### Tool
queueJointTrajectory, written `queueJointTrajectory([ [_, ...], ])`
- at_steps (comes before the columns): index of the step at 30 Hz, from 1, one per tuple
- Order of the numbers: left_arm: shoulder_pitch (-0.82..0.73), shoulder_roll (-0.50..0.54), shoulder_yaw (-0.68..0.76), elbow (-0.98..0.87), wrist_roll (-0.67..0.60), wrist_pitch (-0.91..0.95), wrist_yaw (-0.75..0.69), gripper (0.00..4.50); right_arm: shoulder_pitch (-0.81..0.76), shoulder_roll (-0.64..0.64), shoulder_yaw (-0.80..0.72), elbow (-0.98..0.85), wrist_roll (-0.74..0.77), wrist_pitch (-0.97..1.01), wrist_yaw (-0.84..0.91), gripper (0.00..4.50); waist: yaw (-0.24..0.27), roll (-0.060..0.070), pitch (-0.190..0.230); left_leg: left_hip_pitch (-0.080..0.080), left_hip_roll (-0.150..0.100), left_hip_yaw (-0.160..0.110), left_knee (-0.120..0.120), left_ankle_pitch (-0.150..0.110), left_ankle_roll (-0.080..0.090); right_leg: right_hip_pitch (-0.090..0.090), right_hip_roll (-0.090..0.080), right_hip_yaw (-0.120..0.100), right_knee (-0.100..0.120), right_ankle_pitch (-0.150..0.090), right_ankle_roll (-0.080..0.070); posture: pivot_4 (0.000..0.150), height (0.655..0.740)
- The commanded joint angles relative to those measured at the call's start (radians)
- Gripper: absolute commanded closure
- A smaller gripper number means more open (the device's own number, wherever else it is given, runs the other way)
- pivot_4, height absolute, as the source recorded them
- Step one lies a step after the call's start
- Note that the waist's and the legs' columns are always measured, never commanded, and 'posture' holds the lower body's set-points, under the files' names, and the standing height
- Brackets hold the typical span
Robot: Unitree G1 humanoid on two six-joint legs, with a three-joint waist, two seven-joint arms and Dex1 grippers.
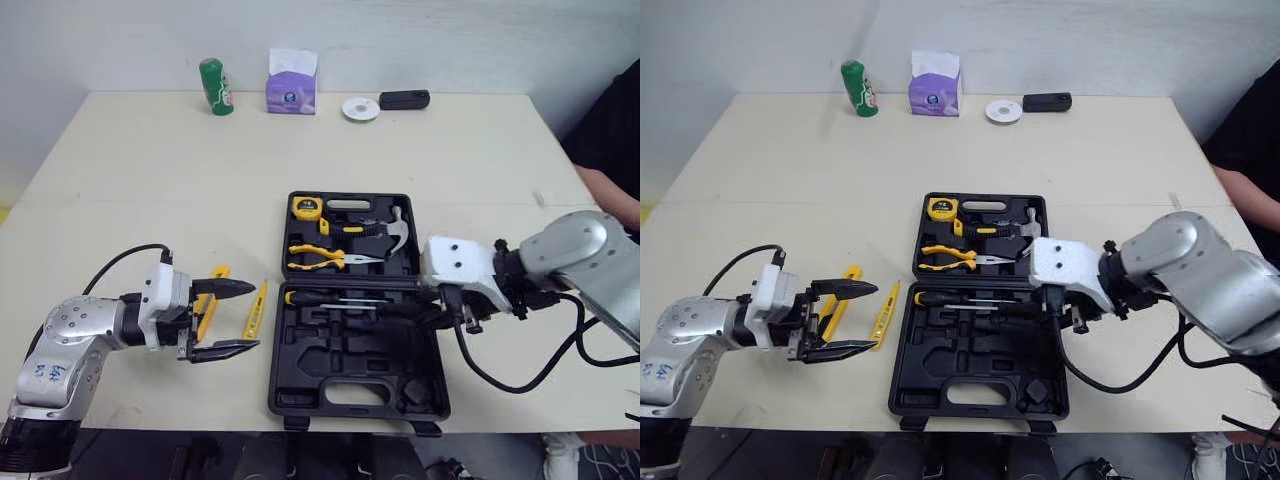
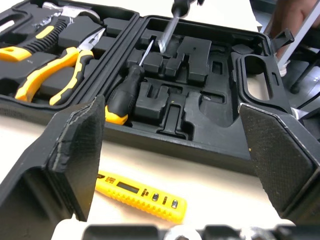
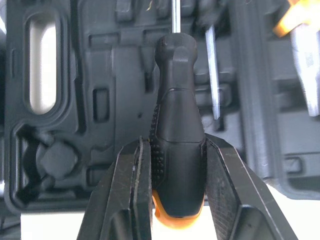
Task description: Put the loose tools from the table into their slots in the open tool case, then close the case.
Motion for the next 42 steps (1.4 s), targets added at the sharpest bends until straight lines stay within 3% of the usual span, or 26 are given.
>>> queueJointTrajectory([
  [1, 0.031, 0.008, 0.021, -0.066, -0.010, 0.015, 0.023, 0.00, -0.044, 0.046, 0.030, -0.018, -0.051, 0.050, -0.017, 3.50, -0.003, 0.000, 0.000, 0.000, 0.000, 0.000, 0.000, 0.000, 0.000, 0.000, 0.000, 0.000, 0.000, 0.000, 0.000, 0.150, 0.7400],
  [11, 0.102, 0.012, 0.053, -0.126, -0.033, 0.059, 0.060, 0.00, -0.077, 0.103, 0.107, -0.051, -0.131, 0.125, -0.042, 3.50, -0.021, 0.001, 0.000, 0.000, 0.000, 0.000, 0.000, 0.000, 0.000, 0.000, 0.000, -0.001, 0.002, 0.000, -0.001, 0.150, 0.7400],
  [39, 0.034, -0.013, 0.014, -0.146, -0.027, 0.108, 0.120, 0.00, -0.098, 0.187, 0.202, -0.005, -0.270, 0.089, -0.031, 3.50, -0.022, 0.001, 0.000, 0.000, 0.000, 0.000, 0.002, 0.000, 0.000, 0.000, 0.001, -0.002, 0.006, 0.000, 0.000, 0.150, 0.7400],
  [42, 0.038, -0.015, 0.012, -0.157, -0.030, 0.116, 0.126, 0.00, -0.100, 0.211, 0.191, 0.003, -0.274, 0.102, -0.050, 2.13, -0.022, 0.001, 0.000, 0.000, 0.000, 0.000, 0.002, 0.000, 0.000, 0.000, 0.001, -0.002, 0.007, 0.000, -0.001, 0.150, 0.7400],
])
